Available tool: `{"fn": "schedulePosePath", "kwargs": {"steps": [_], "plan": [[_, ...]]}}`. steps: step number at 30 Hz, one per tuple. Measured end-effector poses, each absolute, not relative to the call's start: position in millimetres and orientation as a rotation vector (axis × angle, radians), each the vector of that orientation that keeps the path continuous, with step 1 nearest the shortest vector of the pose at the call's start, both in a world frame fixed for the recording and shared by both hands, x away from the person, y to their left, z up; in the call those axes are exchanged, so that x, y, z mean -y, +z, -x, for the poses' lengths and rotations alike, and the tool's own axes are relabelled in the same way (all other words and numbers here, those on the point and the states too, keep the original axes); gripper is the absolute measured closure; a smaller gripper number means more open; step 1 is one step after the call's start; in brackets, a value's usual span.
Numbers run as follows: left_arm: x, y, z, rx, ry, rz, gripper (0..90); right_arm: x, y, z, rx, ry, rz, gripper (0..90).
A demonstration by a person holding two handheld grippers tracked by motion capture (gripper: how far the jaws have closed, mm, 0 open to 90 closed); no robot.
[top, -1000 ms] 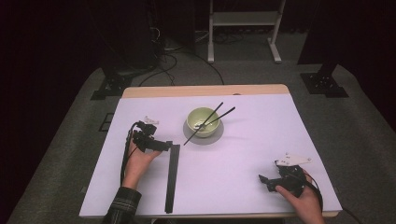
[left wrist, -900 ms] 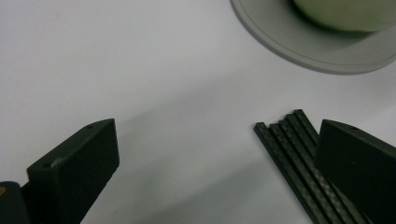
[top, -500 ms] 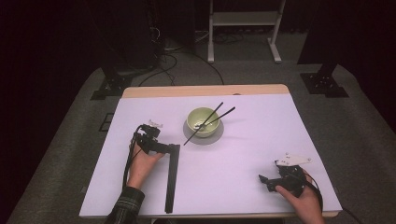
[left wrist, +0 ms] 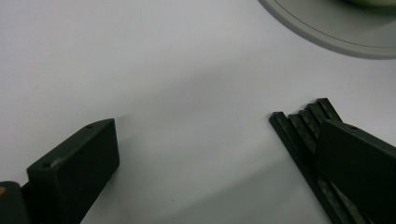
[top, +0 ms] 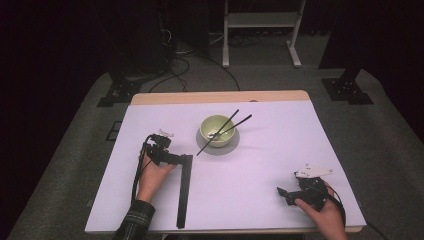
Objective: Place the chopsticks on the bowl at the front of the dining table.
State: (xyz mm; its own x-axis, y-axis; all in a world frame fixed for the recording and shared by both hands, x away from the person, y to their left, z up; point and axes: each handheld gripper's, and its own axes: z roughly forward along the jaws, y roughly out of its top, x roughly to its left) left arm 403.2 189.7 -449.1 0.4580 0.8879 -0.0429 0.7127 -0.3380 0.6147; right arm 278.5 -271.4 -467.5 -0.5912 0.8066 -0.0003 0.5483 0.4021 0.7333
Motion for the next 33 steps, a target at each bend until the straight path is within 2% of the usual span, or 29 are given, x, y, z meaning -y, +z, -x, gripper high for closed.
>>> {"fn": "schedulePosePath", "kwargs": {"steps": [23, 33], "plan": [[-195, -451, -400, -1.350, 0.472, -2.184, 0.0, 271, -467, -278, -2.308, 1.008, -1.172, 11.5], [-202, -448, -398, -1.361, 0.436, -2.162, 0.0, 271, -467, -279, -2.308, 1.009, -1.172, 11.5]]}}
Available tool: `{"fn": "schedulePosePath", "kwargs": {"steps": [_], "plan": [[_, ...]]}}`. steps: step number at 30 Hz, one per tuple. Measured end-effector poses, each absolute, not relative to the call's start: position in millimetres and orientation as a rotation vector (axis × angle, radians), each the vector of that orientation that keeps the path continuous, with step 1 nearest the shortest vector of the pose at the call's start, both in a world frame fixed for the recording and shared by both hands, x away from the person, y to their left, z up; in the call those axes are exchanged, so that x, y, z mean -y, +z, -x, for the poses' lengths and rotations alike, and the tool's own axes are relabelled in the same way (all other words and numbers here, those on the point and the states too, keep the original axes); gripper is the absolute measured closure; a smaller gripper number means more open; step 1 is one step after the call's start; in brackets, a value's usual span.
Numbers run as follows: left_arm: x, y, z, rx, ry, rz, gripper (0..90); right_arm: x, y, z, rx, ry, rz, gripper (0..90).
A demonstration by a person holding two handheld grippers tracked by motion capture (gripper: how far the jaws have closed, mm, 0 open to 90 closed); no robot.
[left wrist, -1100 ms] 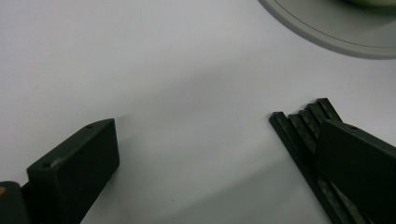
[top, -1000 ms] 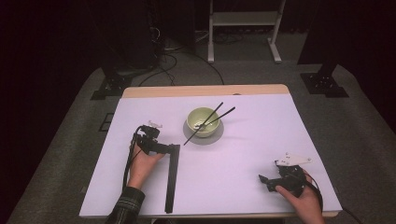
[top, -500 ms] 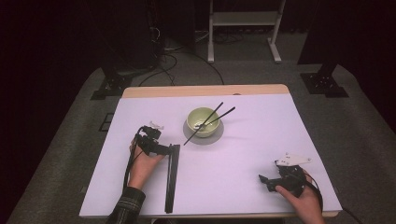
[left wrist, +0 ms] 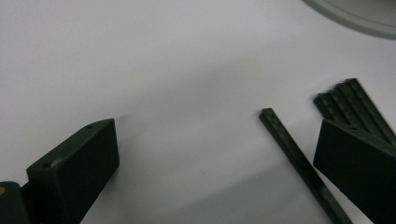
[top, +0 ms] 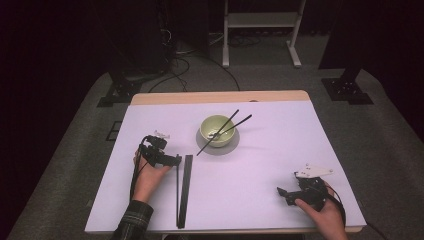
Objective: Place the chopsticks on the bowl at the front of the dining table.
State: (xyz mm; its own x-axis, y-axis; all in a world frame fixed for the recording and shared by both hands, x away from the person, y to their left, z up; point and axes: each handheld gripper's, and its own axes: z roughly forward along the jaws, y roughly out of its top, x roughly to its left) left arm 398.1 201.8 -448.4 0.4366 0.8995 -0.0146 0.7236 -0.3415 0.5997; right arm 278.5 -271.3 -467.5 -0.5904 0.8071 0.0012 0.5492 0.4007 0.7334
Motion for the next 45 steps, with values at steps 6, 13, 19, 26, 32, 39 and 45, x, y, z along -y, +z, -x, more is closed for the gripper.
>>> {"fn": "schedulePosePath", "kwargs": {"steps": [6, 13, 19, 26, 32, 39, 45], "plan": [[-205, -442, -389, -1.347, 0.424, -2.128, 0.0, 271, -468, -279, -2.309, 1.008, -1.171, 11.5], [-210, -437, -375, -1.333, 0.416, -2.108, 0.0, 271, -467, -278, -2.308, 1.008, -1.172, 11.5], [-214, -434, -365, -1.327, 0.423, -2.090, 0.0, 271, -467, -278, -2.308, 1.008, -1.173, 11.5], [-215, -437, -354, -1.319, 0.412, -2.099, 0.0, 271, -467, -278, -2.308, 1.009, -1.172, 11.5], [-218, -437, -345, -1.319, 0.417, -2.086, 0.0, 271, -467, -278, -2.309, 1.008, -1.172, 11.5], [-220, -441, -333, -1.322, 0.405, -2.085, 0.0, 271, -467, -278, -2.308, 1.008, -1.171, 11.5], [-219, -442, -321, -1.306, 0.393, -2.093, 0.0, 271, -467, -278, -2.308, 1.008, -1.172, 11.5]]}}
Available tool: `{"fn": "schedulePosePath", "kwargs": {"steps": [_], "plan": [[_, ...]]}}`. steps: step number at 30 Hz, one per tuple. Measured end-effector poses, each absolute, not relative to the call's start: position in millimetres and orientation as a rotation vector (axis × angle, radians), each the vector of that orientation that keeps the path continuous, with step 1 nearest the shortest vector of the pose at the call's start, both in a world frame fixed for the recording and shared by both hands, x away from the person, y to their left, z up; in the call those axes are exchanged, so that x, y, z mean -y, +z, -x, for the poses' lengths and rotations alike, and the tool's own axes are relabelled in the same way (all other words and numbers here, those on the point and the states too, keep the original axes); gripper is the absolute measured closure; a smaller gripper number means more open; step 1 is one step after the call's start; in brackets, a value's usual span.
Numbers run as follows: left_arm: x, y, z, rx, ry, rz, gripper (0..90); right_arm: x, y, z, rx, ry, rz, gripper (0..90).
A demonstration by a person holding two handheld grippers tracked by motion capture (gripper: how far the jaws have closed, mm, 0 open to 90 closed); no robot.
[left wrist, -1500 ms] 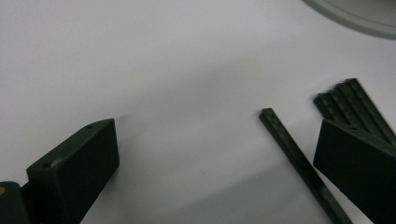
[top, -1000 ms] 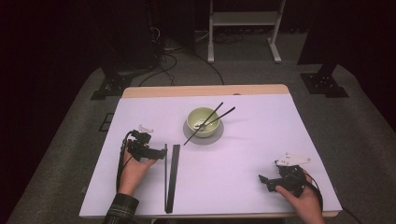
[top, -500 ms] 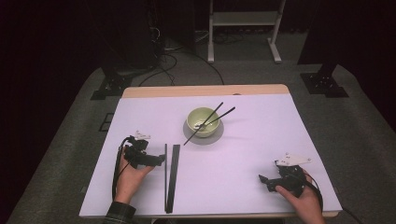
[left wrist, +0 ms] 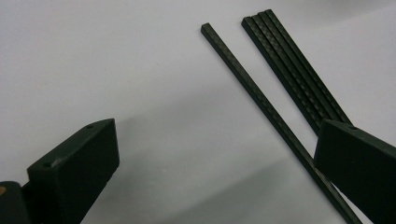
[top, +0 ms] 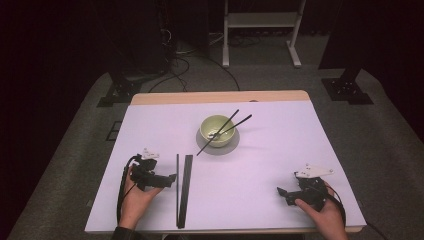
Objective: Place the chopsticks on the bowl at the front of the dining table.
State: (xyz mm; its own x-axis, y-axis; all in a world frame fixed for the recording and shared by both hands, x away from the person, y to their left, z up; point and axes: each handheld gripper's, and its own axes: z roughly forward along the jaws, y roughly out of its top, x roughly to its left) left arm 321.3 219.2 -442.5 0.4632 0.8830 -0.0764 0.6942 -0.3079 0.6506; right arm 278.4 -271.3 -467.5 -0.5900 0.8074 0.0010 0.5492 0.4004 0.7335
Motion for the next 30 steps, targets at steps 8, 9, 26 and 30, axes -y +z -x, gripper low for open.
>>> {"fn": "schedulePosePath", "kwargs": {"steps": [8, 9, 26, 30], "plan": [[-215, -444, -303, -1.288, 0.392, -2.104, 0.0, 271, -467, -278, -2.308, 1.008, -1.170, 11.5], [-215, -445, -300, -1.283, 0.392, -2.106, 0.0, 271, -467, -278, -2.308, 1.008, -1.172, 11.6], [-205, -451, -269, -1.265, 0.378, -2.135, 0.0, 271, -467, -278, -2.308, 1.009, -1.169, 11.6], [-202, -452, -264, -1.261, 0.380, -2.138, 0.0, 271, -467, -278, -2.308, 1.008, -1.169, 11.6]]}}
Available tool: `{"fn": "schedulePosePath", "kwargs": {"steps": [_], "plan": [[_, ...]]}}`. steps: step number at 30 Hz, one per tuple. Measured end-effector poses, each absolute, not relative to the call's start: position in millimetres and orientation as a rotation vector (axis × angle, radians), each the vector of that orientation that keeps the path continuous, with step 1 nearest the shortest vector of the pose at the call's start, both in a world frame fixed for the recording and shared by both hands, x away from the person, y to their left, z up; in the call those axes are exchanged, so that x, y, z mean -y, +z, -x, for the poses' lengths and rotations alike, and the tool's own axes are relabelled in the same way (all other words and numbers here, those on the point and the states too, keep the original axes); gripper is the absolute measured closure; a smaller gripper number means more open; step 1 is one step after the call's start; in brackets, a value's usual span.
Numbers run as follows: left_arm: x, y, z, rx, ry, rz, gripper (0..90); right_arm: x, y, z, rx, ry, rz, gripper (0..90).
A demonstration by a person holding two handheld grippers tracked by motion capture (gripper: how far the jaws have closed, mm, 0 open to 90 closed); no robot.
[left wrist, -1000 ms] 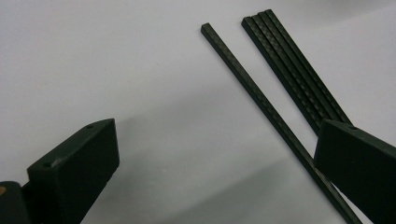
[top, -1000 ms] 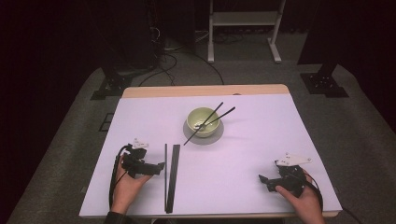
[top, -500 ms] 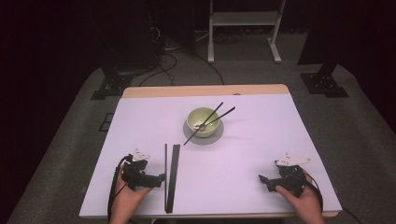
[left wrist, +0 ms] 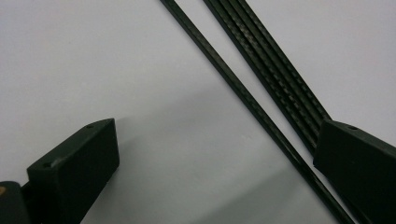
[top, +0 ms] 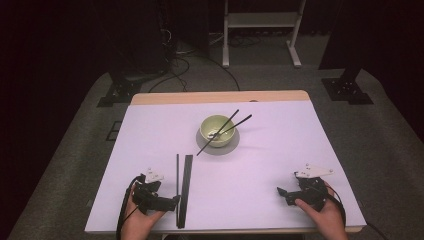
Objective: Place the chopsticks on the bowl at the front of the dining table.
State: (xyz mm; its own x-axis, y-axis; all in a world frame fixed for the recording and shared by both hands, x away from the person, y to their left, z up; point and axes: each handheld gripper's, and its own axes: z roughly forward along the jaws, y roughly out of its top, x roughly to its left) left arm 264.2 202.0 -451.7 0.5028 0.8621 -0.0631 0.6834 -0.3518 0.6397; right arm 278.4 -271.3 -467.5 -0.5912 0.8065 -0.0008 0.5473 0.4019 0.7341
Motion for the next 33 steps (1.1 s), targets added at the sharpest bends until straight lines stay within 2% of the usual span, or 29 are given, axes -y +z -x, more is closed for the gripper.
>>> {"fn": "schedulePosePath", "kwargs": {"steps": [15, 33], "plan": [[-193.9, -454.7, -257.3, -1.242, 0.461, -2.194, 0.0, 271.3, -467.5, -278.3, -2.308, 1.008, -1.171, 11.5], [-203.1, -454.2, -258.4, -1.246, 0.460, -2.199, 0.0, 271.2, -467.5, -278.2, -2.307, 1.008, -1.172, 11.6]]}}
